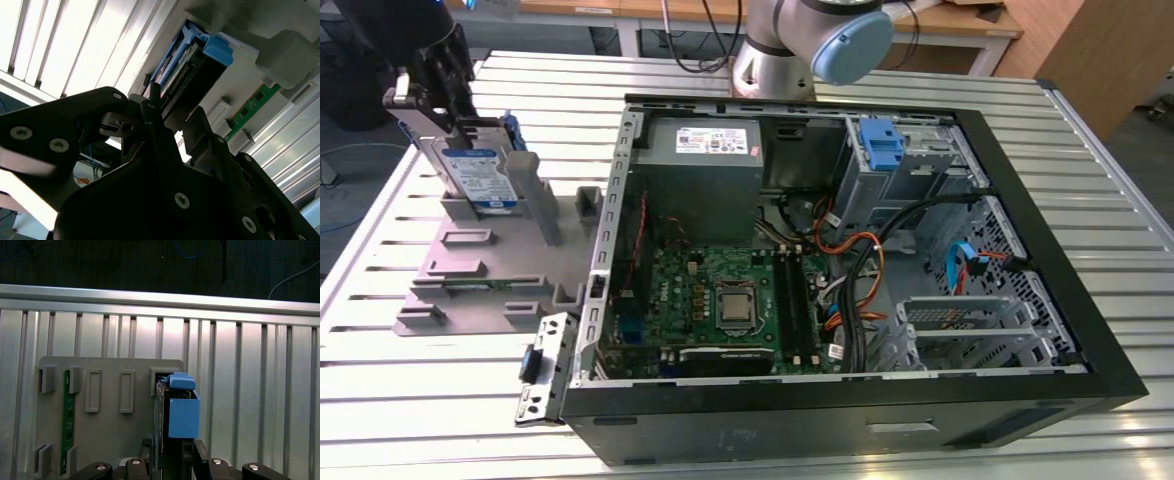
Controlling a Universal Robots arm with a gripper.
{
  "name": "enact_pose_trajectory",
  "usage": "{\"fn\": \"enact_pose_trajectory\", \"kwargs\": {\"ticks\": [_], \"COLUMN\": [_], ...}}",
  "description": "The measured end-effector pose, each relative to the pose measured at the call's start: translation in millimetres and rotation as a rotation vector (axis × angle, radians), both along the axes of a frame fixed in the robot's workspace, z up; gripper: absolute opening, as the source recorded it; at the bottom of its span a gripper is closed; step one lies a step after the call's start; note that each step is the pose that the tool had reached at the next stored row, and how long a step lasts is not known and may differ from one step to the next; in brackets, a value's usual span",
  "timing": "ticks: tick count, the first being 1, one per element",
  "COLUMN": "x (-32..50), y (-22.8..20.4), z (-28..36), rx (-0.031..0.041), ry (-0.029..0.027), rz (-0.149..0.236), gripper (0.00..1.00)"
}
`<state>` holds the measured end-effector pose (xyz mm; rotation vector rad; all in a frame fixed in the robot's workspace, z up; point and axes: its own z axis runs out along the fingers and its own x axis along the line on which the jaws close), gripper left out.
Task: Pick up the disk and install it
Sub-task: 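Pick up the disk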
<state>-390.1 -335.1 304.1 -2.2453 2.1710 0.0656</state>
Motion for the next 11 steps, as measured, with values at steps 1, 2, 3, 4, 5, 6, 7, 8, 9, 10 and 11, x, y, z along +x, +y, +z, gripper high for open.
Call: {"fn": "enact_pose_trajectory", "kwargs": {"ticks": [1, 2, 3, 4, 5, 6, 7, 8, 9, 10, 11], "x": [0.0, 0.0, 0.0, 0.3, 0.6, 0.7, 0.7, 0.7, 0.7, 0.8, 0.8], "y": [0.0, 0.0, 0.0, 0.0, 0.0, 0.0, 0.0, 0.0, 0.0, 0.0, 0.0], "z": [0.0, 0.0, 0.0, 0.1, 0.2, 0.1, 0.1, 0.1, 0.0, 0.0, 0.1], "rx": [0.0001, 0.0001, 0.0001, 0.0000, 0.0000, 0.0000, 0.0000, 0.0000, 0.0001, 0.0001, 0.0000], "ry": [-0.0001, -0.0001, -0.0001, 0.0001, 0.0001, 0.0002, 0.0001, 0.0001, 0.0000, -0.0001, 0.0000], "rz": [0.000, 0.000, 0.000, 0.000, 0.000, 0.000, 0.000, 0.000, 0.000, 0.000, 0.000], "gripper": [0.45, 0.45, 0.45, 0.45, 0.45, 0.45, 0.45, 0.45, 0.45, 0.45, 0.45]}}
